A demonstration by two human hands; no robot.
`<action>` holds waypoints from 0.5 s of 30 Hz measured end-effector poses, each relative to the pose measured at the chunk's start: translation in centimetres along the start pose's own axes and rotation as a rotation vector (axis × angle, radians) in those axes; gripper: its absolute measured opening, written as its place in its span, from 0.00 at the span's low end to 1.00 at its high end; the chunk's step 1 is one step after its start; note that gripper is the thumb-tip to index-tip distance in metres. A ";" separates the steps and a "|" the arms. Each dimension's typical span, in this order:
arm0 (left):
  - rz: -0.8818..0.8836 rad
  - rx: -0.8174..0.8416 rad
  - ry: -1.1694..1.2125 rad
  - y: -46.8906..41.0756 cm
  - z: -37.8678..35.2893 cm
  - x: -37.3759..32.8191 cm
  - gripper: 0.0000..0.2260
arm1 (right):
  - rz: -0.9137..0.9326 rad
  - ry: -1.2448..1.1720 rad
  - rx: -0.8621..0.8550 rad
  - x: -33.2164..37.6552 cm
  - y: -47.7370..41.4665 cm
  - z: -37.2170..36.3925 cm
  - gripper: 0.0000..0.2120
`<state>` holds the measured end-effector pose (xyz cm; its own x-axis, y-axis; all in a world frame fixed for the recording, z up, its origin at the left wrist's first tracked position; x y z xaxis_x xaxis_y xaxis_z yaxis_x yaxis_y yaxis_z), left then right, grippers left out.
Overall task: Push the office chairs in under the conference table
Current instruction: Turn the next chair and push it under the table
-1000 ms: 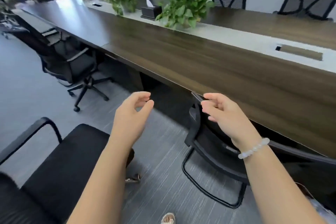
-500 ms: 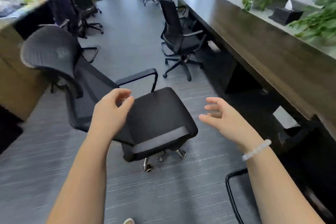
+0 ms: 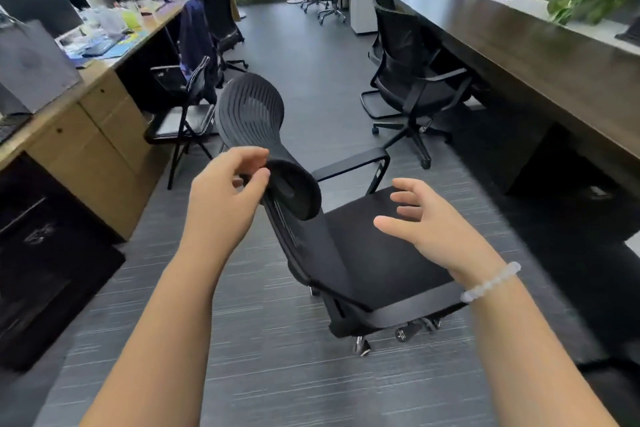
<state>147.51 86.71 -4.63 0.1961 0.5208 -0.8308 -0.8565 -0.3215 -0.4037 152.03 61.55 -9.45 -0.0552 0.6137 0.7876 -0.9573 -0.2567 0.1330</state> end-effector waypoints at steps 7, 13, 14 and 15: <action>0.031 0.139 -0.158 -9.8 1.1 4.3 0.20 | 0.110 0.106 0.045 6.1 -4.9 -1.5 0.35; 0.022 0.242 -0.263 -15.1 0.2 8.1 0.18 | 0.162 0.217 0.136 8.9 -9.4 -2.9 0.30; 0.028 0.259 -0.257 -16.0 0.4 8.6 0.18 | 0.151 0.246 0.172 9.1 -9.9 -3.1 0.30; 0.037 0.284 -0.256 -16.9 0.5 9.1 0.18 | 0.136 0.278 0.213 9.4 -10.2 -3.3 0.30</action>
<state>163.51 97.22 -5.17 0.0674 0.7050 -0.7060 -0.9661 -0.1308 -0.2228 160.33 72.39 -5.39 -0.2809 0.7350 0.6171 -0.8572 -0.4813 0.1831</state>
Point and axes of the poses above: each hand's wrist, its own y-axis away from the middle knuckle, its own z-axis out of the back of the hand, x = y × z, the point moved 2 cm from there along -y, towards the middle knuckle, and after that the axes turned 15 degrees about y, right-handed, at the moved point
